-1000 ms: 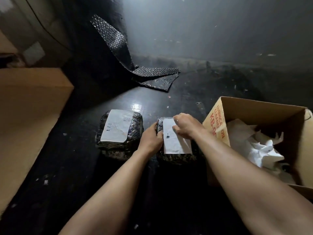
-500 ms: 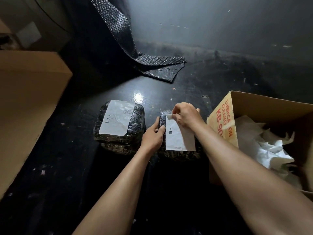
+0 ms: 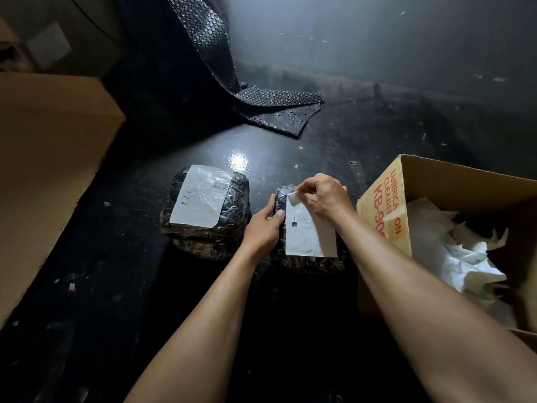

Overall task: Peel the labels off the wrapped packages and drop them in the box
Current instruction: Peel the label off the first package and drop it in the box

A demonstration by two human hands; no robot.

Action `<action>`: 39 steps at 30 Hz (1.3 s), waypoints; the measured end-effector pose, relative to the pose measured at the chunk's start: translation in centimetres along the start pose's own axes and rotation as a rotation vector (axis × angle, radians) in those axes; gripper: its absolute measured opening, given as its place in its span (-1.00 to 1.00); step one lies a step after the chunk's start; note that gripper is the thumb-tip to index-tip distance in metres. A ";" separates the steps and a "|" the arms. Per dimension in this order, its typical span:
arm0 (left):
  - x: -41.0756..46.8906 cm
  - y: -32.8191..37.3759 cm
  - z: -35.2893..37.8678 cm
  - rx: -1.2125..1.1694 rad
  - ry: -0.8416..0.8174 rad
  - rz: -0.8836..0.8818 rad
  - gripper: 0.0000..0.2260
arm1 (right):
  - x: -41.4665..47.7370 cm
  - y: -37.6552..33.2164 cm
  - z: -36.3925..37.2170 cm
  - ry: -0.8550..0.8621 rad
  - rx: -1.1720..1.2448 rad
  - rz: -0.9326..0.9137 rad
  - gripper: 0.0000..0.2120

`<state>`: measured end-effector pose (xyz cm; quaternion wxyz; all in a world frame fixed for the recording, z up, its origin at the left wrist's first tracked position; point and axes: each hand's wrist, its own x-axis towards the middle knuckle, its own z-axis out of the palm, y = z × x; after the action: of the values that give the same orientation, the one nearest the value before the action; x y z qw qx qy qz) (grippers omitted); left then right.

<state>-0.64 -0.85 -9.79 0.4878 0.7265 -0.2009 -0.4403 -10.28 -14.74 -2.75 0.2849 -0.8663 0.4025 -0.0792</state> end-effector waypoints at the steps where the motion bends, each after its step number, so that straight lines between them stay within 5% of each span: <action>1: 0.1 -0.1 0.1 0.003 0.003 0.007 -0.37 | -0.1 0.1 0.1 0.008 0.016 0.005 -0.92; 19: -0.6 0.8 0.7 0.091 0.107 0.025 -0.53 | -2.2 0.8 -0.3 0.089 0.129 -0.013 -0.95; 39: -0.5 1.2 0.8 0.046 0.062 0.022 -0.38 | -5.5 -0.2 -2.3 0.100 0.188 -0.056 -0.95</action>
<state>-1.38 -1.44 -8.66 0.4818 0.7486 -0.2037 -0.4074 -14.65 -11.57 -0.21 0.3421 -0.8416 0.3828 -0.1677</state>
